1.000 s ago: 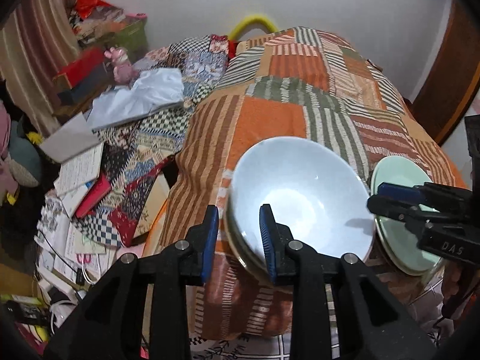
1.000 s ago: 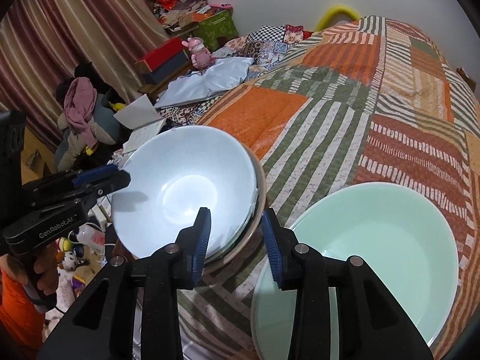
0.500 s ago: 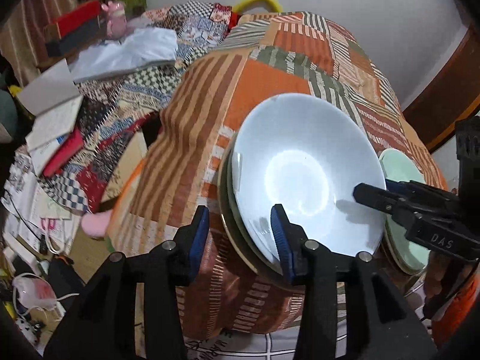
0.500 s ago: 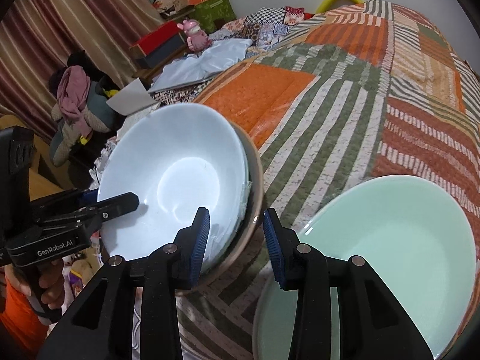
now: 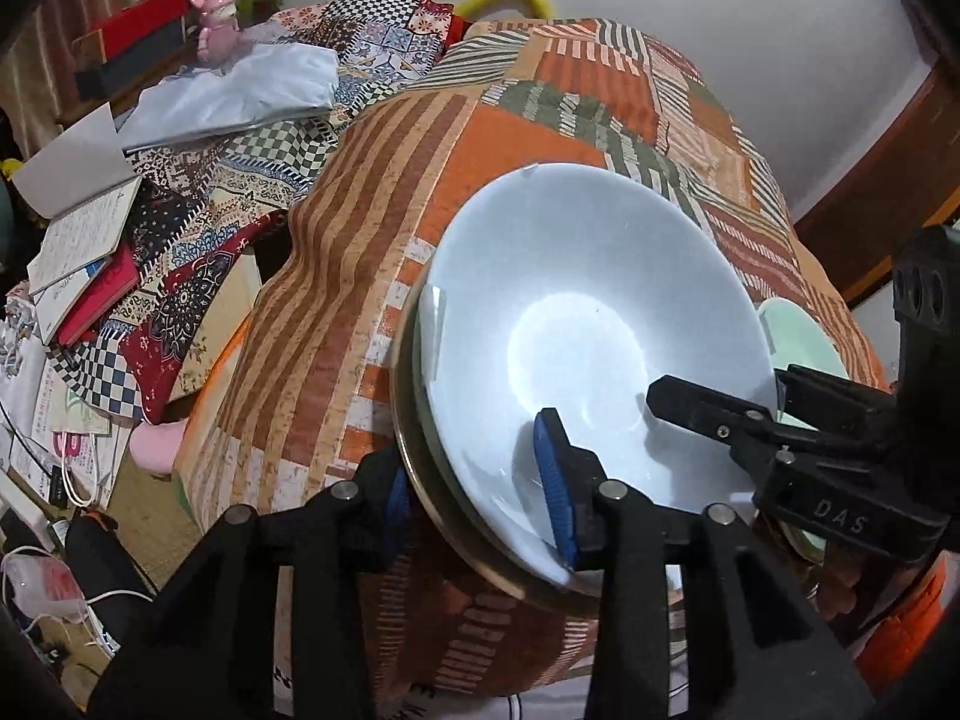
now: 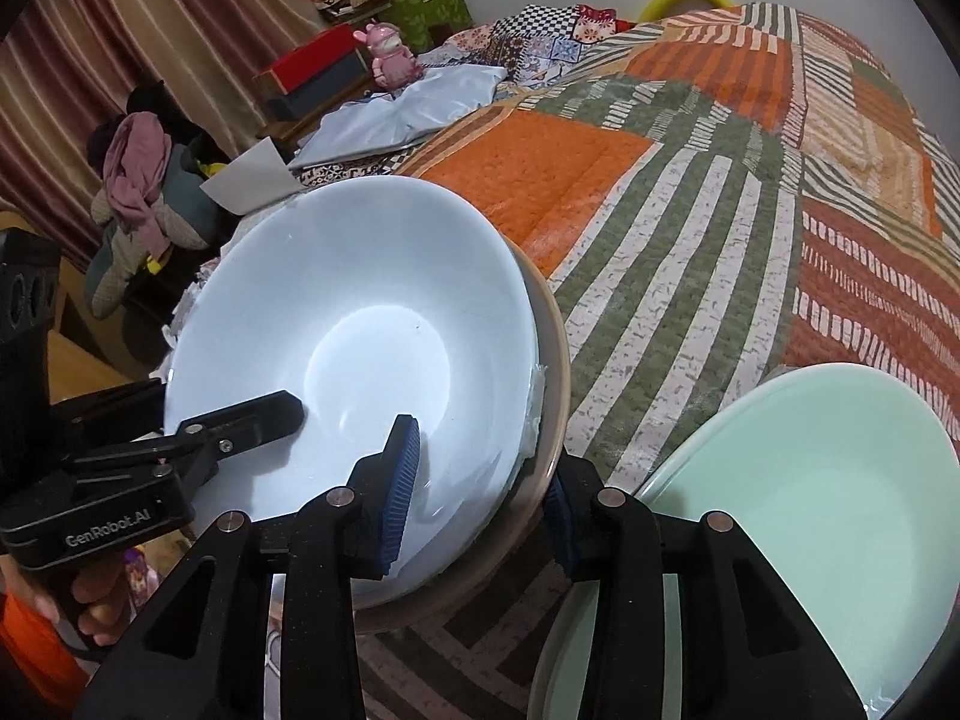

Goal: Organize plates and bowls

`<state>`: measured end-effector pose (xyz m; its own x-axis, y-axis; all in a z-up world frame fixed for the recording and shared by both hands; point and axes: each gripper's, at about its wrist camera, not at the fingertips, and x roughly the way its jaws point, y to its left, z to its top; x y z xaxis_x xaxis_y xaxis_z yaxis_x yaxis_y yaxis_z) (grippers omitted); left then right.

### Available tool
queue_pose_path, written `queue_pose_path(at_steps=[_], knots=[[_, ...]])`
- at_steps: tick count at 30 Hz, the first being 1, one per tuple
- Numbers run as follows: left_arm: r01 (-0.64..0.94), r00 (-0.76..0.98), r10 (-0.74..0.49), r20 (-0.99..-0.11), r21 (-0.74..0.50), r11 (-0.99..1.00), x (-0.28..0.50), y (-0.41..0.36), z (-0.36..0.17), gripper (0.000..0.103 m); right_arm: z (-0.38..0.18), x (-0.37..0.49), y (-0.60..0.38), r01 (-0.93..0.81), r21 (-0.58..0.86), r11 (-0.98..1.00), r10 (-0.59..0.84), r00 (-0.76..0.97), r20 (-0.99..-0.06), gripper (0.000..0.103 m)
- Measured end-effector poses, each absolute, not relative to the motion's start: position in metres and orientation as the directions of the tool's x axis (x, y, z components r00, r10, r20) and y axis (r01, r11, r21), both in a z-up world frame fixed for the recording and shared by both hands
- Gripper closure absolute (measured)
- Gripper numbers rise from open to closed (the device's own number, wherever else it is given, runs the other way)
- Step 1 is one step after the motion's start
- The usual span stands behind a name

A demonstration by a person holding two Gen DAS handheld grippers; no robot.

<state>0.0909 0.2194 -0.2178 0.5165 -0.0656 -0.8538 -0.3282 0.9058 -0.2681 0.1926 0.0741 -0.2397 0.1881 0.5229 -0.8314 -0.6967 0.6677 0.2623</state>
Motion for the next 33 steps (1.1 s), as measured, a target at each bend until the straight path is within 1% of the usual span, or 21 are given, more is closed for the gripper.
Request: queue_pose_path(at_steps=[4,9,14,22,33], knots=[[-0.331,0.522,-0.03,-0.852,-0.235,0.914,0.091,0.213,-0.211,0.065,-0.239,0.198,0.07,-0.67,0.296,0.68,0.531,0.173,-0.829,0.069],[-0.341,0.535,-0.028,-0.844,-0.247,0.907,0.09,0.212,-0.198,0.065,-0.23,0.199,0.061,-0.658,0.319,0.682,0.553,0.178,-0.814,0.069],[-0.325,0.576,-0.001,-0.817,-0.23,0.917,0.09,0.202,-0.175,0.065,-0.214,0.197,0.046,-0.65,0.338,0.681,0.585,0.205,-0.785,0.069],[-0.279,0.631,-0.022,-0.775,-0.254,0.926,0.095,0.179,-0.145,0.065,-0.183,0.195,0.02,-0.642,0.319,0.697,0.606,0.289,-0.741,0.069],[-0.183,0.661,-0.088,-0.746,-0.273,0.944,0.109,0.131,-0.125,0.065,-0.17,0.195,-0.031,-0.59,0.287,0.754,0.569,0.37,-0.735,0.069]])
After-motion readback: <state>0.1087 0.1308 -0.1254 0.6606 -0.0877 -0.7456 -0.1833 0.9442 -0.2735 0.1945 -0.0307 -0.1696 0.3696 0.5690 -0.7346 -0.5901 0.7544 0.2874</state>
